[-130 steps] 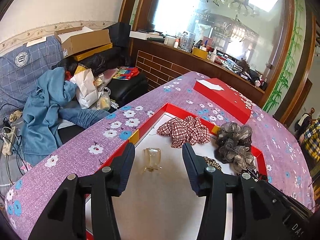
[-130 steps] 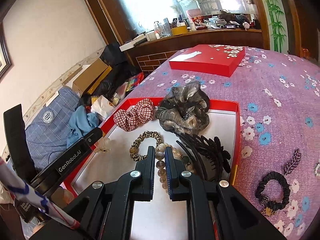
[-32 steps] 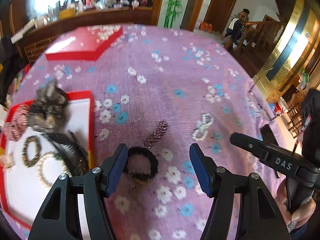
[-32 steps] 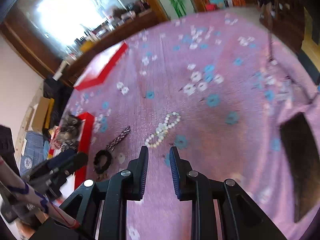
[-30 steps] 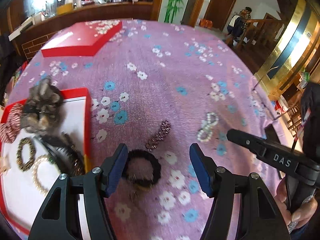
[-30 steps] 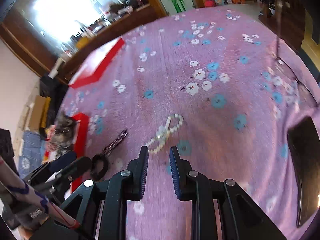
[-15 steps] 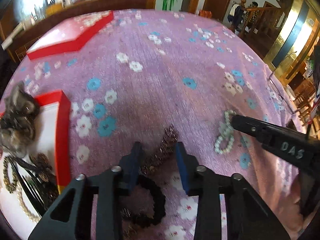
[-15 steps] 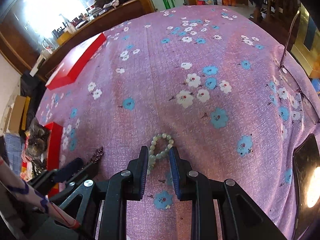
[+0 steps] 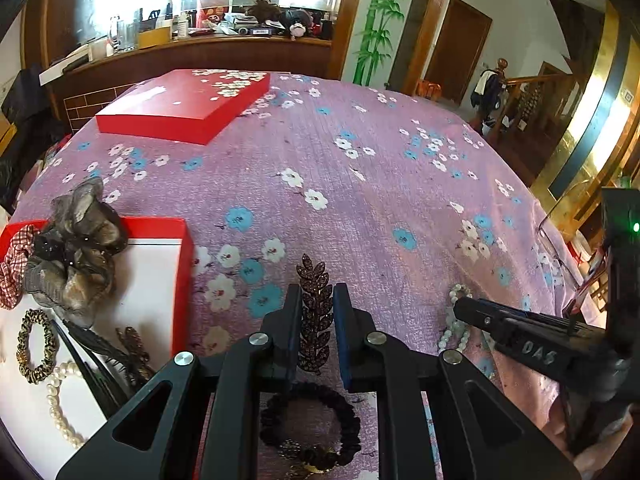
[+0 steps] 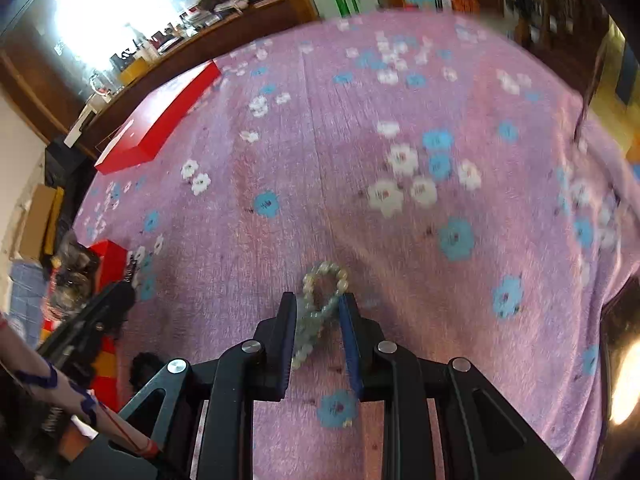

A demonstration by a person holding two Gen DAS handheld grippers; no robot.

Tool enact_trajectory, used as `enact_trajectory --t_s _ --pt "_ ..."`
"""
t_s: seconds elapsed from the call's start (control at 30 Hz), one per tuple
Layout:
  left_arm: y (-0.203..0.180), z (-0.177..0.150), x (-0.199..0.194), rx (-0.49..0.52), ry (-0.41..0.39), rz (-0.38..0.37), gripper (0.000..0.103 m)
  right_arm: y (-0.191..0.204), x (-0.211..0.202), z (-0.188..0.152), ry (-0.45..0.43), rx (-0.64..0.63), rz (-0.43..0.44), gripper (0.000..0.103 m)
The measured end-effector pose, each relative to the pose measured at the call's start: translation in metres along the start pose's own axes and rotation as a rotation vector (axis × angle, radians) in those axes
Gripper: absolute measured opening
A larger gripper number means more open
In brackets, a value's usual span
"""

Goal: Organize jewelry
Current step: 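Grasp the jade bead bracelet with the right gripper while the left grasps the purple leaf clip, then carry the jade bracelet and leaf clip over the white tray with both grippers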

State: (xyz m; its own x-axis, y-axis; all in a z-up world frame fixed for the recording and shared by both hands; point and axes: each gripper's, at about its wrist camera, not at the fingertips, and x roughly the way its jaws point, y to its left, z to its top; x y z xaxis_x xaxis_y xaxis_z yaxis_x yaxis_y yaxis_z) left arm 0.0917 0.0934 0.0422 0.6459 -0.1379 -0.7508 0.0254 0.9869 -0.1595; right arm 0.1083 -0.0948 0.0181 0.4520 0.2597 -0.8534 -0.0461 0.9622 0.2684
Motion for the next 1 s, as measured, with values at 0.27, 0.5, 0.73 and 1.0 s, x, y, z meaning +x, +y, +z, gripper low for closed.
enact_trajectory --t_s 0.27,0.5,0.73,1.0 --pt "0.003 0.000 -0.003 0.002 -0.017 0.008 0.015 -0.002 -0.009 0.002 -0.069 -0.025 0.089 0.006" --pt "-0.003 -0.004 -0.007 0.026 -0.046 0.027 0.015 0.003 -0.039 0.000 -0.215 -0.052 0.184 0.006" --pt "-0.003 -0.005 -0.010 0.020 -0.070 0.048 0.015 0.016 -0.060 -0.009 -0.292 -0.089 0.258 0.006" --pt "-0.004 -0.006 -0.017 0.022 -0.122 0.113 0.015 0.021 -0.060 -0.012 -0.284 -0.115 0.261 0.006"
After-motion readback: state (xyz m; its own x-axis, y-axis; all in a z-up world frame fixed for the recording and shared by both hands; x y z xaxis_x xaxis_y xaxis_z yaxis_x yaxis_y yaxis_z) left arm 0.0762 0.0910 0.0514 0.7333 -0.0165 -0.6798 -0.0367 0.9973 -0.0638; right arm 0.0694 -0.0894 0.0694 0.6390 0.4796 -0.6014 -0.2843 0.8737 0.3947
